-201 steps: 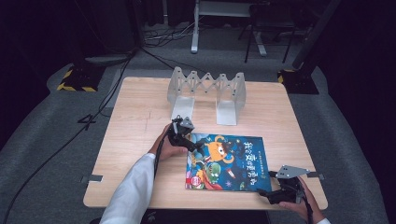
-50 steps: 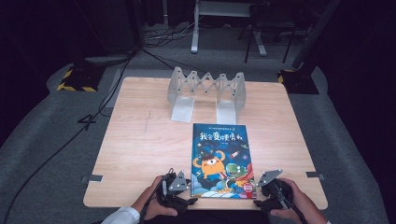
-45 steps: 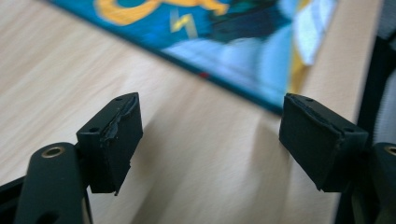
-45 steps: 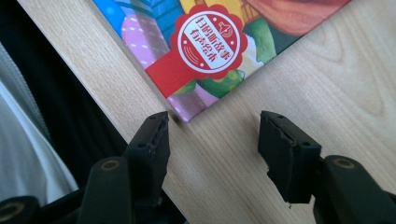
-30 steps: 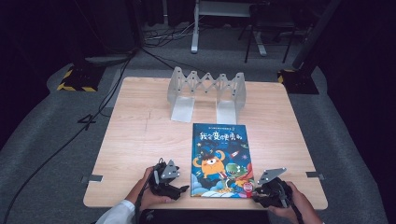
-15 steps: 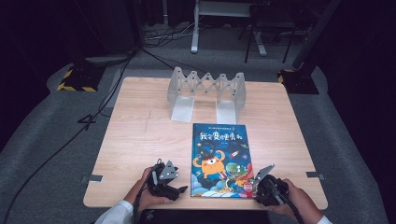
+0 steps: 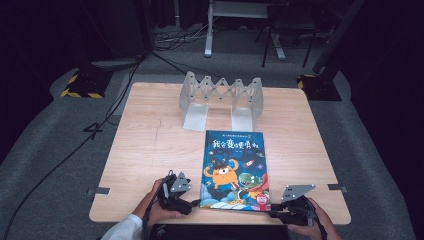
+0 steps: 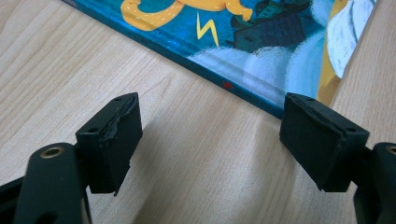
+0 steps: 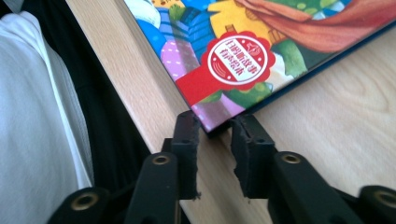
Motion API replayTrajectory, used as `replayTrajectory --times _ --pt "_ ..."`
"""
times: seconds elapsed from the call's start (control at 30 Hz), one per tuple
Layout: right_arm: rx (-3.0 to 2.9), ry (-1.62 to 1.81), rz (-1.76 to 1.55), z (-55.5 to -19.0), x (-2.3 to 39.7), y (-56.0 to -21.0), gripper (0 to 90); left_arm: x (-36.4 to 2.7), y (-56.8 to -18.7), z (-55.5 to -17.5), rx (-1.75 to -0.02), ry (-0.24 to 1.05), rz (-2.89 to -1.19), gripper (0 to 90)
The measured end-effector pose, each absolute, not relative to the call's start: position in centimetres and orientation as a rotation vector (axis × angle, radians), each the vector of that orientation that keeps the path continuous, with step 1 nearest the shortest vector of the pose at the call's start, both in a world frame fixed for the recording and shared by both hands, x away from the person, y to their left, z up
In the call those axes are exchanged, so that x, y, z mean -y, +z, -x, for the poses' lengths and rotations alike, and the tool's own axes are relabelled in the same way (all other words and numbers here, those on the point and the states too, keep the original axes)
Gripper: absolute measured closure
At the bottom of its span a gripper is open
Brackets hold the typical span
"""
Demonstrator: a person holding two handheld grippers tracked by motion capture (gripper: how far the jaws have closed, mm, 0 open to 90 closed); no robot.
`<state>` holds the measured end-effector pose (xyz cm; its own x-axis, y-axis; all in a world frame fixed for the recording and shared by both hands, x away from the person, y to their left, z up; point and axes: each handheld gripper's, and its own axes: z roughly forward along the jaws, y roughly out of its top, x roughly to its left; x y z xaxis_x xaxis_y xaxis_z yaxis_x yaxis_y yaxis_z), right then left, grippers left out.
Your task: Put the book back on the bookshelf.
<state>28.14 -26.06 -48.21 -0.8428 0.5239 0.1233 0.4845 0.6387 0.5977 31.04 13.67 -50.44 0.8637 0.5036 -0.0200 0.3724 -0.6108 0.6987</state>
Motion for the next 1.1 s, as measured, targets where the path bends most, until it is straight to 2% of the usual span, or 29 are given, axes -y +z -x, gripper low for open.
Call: replayTrajectory --times 0.13,0.17,0.2,0.27,0.47,0.7,1.07,1.1 --pt "-2.766 1.127 -0.857 -28.6 26.0 -47.9 59.3 -13.7 -50.4 -31.1 -0.633 0.233 -2.295 21.3" --pt "-2.766 1.127 -0.857 -28.6 26.0 -47.9 59.3 -13.7 -50.4 -31.1 -0.633 0.233 -2.295 21.2" --pt "-2.770 1.196 -0.852 -28.9 26.1 -47.7 52.1 -13.7 -50.4 -31.1 -0.632 0.233 -2.295 21.2" --pt "-2.768 1.238 -0.875 -29.5 25.9 -47.4 44.1 -13.7 -50.4 -31.1 -0.632 0.233 -2.296 21.1" --pt "-2.806 1.379 -0.895 -32.2 25.5 -46.1 30.4 -13.7 -50.4 -31.1 -0.632 0.231 -2.295 21.1" --pt "-2.778 1.410 -0.947 -35.3 24.6 -45.4 30.3 -13.7 -50.4 -31.1 -0.631 0.229 -2.297 20.9" --pt "-2.762 1.463 -0.980 -39.7 23.6 -47.0 30.4 -13.7 -50.4 -31.2 -0.625 0.226 -2.301 19.8" --pt "-2.756 1.474 -0.978 -40.1 23.5 -47.1 32.8 -13.7 -50.4 -31.3 -0.624 0.227 -2.302 19.7"
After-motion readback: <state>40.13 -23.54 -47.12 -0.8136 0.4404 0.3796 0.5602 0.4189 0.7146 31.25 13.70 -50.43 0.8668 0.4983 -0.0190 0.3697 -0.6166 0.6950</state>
